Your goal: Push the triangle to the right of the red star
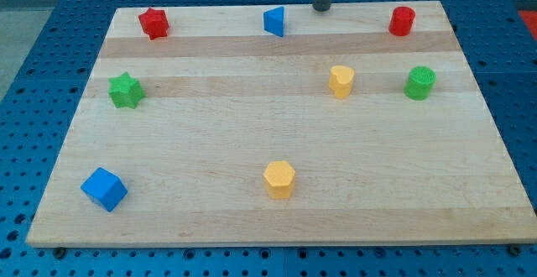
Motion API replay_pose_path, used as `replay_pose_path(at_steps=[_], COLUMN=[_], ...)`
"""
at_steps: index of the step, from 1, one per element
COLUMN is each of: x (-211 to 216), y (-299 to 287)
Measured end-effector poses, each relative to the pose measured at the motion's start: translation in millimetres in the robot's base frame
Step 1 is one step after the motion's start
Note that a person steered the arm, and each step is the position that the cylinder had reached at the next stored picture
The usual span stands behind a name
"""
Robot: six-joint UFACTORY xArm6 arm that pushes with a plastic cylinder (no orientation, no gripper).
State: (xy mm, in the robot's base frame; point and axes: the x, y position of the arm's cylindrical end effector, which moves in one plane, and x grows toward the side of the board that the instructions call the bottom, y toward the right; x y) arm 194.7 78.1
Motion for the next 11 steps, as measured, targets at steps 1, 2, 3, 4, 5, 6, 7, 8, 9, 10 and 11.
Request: replay_pose_path(at_steps=[1, 2, 3, 4, 5, 6, 7, 8, 9, 10, 11], x=[0.0, -1.9, -1.2, -1.2, -2.7, 25.2, 65.5, 65.5, 31.1, 31.1, 44.3], y=[-0.2, -11.2, -13.7, -13.7, -17.4, -17.5, -17.6, -18.1, -21.7, -21.7, -22.5])
